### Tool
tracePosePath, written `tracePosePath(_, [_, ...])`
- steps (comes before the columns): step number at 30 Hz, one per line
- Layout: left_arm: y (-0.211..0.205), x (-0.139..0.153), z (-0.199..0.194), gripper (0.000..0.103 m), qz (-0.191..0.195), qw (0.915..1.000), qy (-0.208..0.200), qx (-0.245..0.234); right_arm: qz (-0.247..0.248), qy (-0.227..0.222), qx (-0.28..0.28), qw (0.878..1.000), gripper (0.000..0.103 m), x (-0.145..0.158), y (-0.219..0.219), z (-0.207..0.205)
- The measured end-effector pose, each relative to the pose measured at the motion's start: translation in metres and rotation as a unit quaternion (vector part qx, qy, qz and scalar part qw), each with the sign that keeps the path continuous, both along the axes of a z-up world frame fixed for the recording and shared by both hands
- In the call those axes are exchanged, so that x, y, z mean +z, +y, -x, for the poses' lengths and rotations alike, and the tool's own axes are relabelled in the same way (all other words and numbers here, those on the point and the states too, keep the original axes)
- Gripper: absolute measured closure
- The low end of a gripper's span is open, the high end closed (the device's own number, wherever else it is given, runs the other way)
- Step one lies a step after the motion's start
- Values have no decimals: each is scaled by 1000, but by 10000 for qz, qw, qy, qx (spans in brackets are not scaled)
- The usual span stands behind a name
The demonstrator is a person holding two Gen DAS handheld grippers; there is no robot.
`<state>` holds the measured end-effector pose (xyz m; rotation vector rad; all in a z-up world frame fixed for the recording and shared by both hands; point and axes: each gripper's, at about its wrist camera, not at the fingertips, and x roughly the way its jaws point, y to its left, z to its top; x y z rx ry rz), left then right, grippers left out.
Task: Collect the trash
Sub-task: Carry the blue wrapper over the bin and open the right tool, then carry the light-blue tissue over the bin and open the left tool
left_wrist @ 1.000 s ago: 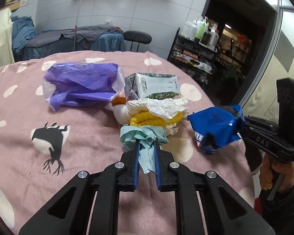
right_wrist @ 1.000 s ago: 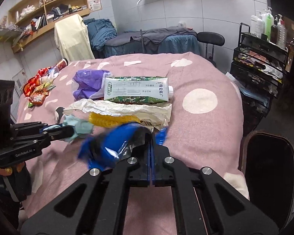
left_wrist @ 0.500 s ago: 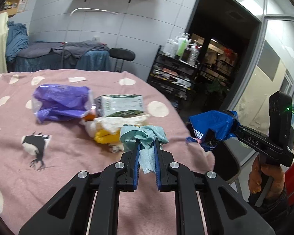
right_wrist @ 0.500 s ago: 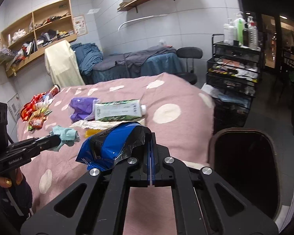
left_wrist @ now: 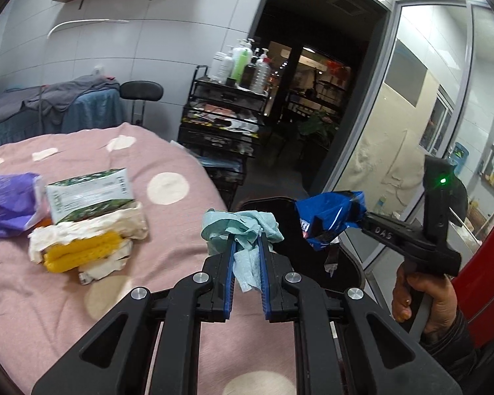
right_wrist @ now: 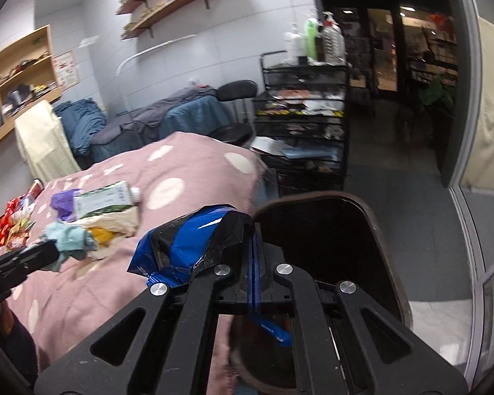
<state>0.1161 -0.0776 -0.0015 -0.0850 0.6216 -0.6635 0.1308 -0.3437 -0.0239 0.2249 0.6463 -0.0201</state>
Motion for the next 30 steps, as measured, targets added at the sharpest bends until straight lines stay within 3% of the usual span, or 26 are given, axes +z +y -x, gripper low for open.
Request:
tracePosePath(7, [-30,-3,-9,90,-82,9996,30,-274,25,609,-356,9975,101,-39,-32,-20])
tracePosePath(16, [-52,-10,-12,90,-202,9985,115,-496,246,1681,-643,9834,101,-104,-48,-48])
tracePosePath(23, [-62,-16,-16,90,-258,9976,195,-619,712,2017,-654,9747,95,-127,-38,-44])
tracePosePath(24, [-64,-17,-16,90,-268,9975,207,-628,740,2025,-662,9742,88,-129,-37,-42])
tracePosePath(26, [-67,-17,-15,90,-285,9972,222,-651,826,2015,-715,9734,58,-131,-37,-38])
tracePosePath(27, [-68,-17,-15,90,-289,9971,235,-669,929,1942,-772,9735,36,-129,-35,-34])
tracePosePath(30, [-72,-19,-17,90,-302,9966,270,-719,1045,1820,-758,9748,33,-125,-31,-27])
